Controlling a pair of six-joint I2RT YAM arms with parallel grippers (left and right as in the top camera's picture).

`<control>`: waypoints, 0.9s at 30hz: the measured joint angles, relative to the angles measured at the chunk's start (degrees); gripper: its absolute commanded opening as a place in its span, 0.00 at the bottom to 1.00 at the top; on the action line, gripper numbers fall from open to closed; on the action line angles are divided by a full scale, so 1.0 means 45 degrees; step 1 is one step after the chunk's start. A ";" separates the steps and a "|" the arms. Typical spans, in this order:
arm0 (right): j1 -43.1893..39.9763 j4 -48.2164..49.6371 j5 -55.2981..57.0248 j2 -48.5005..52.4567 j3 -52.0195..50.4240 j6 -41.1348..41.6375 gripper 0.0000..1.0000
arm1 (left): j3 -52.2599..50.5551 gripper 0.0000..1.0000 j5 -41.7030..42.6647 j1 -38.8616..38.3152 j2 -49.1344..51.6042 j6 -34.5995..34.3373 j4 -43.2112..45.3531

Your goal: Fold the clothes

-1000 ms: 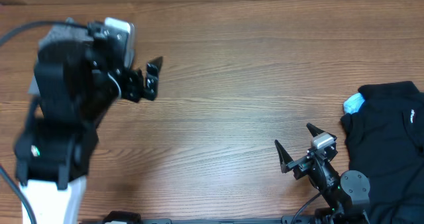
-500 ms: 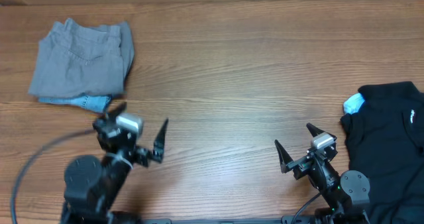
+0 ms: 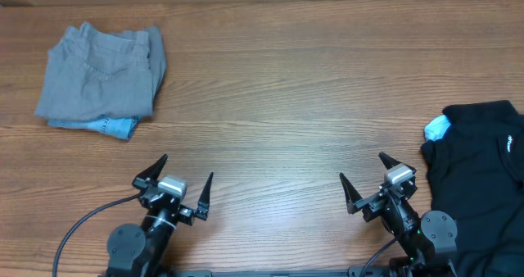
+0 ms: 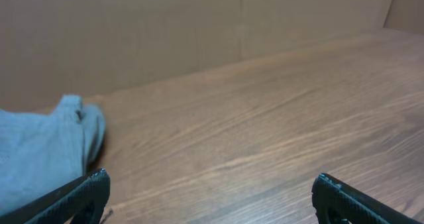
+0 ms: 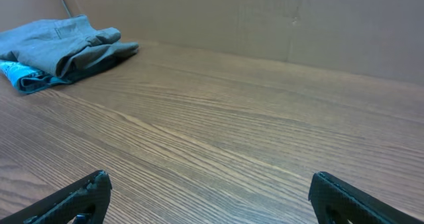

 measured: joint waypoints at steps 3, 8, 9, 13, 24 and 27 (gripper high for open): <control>0.0000 0.0005 -0.0005 0.0000 -0.0005 -0.0005 1.00 | -0.1171 1.00 -0.0044 0.0000 0.0000 0.0005 0.1039; 0.0000 0.0000 -0.0005 0.0000 -0.0005 -0.0005 1.00 | -0.1671 1.00 -0.0078 0.0000 -0.0005 0.0005 0.1768; 0.0000 0.0005 0.0000 0.0000 -0.0005 -0.0010 1.00 | -0.1681 1.00 -0.0078 0.0000 -0.0005 0.0005 0.1768; 0.0000 0.0005 0.0000 0.0000 -0.0005 -0.0005 1.00 | -0.1700 1.00 -0.0078 0.0000 -0.0005 0.0005 0.1773; 0.0000 0.0005 0.0000 0.0000 -0.0005 -0.0005 1.00 | -0.1700 1.00 -0.0078 0.0000 -0.0005 0.0005 0.1773; 0.0000 0.0000 -0.0005 0.0000 -0.0005 -0.0005 1.00 | -0.1700 1.00 -0.0078 0.0000 -0.0005 0.0005 0.1773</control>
